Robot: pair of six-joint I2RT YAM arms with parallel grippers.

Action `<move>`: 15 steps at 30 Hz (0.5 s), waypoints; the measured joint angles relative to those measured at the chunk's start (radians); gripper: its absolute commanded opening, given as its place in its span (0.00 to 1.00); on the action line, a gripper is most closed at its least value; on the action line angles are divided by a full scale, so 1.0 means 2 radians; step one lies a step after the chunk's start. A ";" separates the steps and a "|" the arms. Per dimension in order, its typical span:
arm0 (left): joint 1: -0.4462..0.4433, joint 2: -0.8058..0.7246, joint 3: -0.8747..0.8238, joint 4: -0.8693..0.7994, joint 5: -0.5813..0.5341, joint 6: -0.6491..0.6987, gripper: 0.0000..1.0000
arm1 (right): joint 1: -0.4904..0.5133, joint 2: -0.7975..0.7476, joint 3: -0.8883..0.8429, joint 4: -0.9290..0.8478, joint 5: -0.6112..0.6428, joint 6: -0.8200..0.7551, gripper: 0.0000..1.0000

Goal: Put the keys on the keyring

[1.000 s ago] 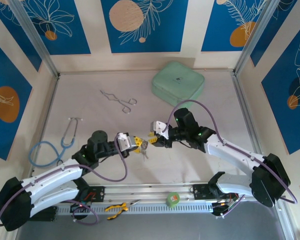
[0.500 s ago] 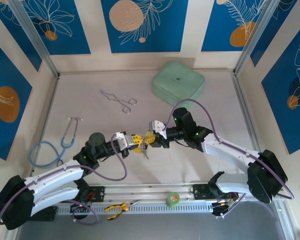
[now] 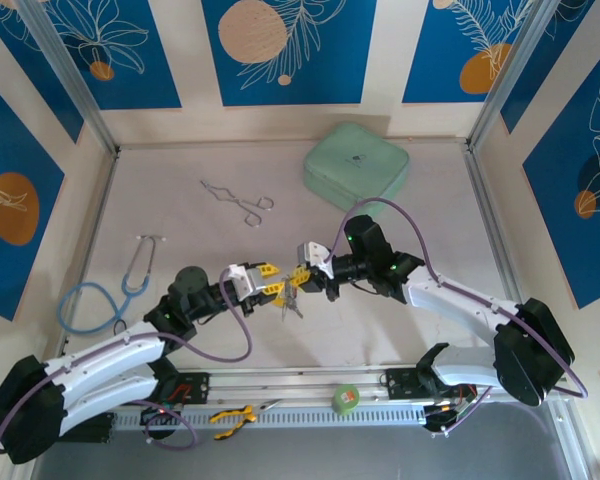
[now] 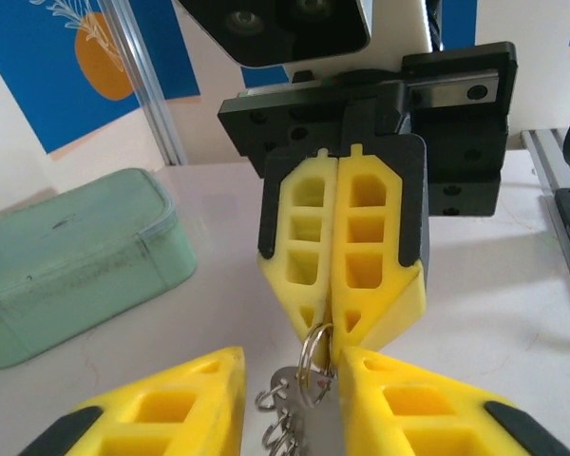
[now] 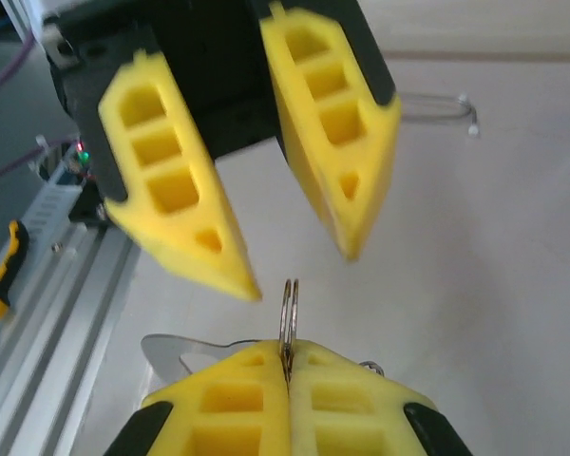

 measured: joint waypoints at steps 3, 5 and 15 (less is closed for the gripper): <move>0.000 -0.007 0.015 -0.055 -0.005 0.023 0.24 | 0.008 0.000 0.019 -0.049 0.030 -0.027 0.00; 0.000 -0.007 0.028 -0.084 -0.006 0.035 0.26 | 0.019 0.001 0.037 -0.079 0.055 -0.045 0.00; 0.000 0.015 0.054 -0.134 -0.004 0.056 0.25 | 0.056 0.010 0.081 -0.143 0.122 -0.090 0.00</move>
